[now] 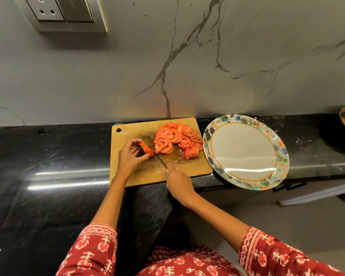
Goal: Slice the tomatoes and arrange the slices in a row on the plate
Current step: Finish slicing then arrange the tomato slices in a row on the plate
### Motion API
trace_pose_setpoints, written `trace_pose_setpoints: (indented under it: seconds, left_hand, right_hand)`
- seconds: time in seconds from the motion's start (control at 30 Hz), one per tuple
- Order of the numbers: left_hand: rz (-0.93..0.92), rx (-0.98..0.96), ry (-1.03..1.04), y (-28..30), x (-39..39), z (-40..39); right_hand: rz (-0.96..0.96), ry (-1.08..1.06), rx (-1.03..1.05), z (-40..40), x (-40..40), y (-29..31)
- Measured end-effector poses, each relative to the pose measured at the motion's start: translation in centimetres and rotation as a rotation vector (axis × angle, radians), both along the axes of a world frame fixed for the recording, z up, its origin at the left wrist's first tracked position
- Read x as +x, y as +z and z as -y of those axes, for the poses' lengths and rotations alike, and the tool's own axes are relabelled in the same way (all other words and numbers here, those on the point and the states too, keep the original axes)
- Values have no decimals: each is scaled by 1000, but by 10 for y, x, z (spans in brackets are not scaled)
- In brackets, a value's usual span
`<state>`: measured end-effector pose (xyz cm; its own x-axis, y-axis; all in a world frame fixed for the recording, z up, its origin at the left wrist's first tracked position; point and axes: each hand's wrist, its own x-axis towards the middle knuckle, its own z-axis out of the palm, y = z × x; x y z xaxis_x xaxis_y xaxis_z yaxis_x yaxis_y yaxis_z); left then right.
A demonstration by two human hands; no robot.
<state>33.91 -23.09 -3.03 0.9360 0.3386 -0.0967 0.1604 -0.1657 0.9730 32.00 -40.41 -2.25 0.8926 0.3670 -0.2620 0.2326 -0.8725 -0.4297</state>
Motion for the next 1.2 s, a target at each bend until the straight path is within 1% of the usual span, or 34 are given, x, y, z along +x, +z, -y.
trace_pose_setpoints:
  seconds: [0.13,0.23,0.4,0.5,0.6,0.67,0.77,0.87,1.0,1.1,1.2]
  left_hand:
    - [-1,12,-2,-1,-1,-1]
    - [-5,14,-1,1,1,0]
    - [10,109,-48,-1,5,4]
    - [23,99,20,-2,1,5]
    - [10,45,133,-2,1,-2]
    - [-3,22,154,-1,2,-8]
    - [-25,0,49,-1,4,-6]
    - [-18,35,-27,-4,7,3]
    - [6,62,-18,-6,8,7]
    - [19,90,-28,-8,6,9]
    - [7,72,-3,-9,5,11]
  right_hand:
    - [3,17,-8,-6,0,1]
    - [37,32,-77,-10,2,3]
    - [5,18,-108,-25,9,7]
    - [5,17,-111,-23,6,5]
    - [60,42,-150,-8,-2,-1]
    - [79,41,-164,-1,-3,-3]
    - [63,-4,-81,-1,5,1]
    - [34,-71,48,-7,14,13]
    - [48,-67,126,-16,23,26]
    - [28,-38,140,-18,19,29]
    - [16,-36,123,-18,12,29]
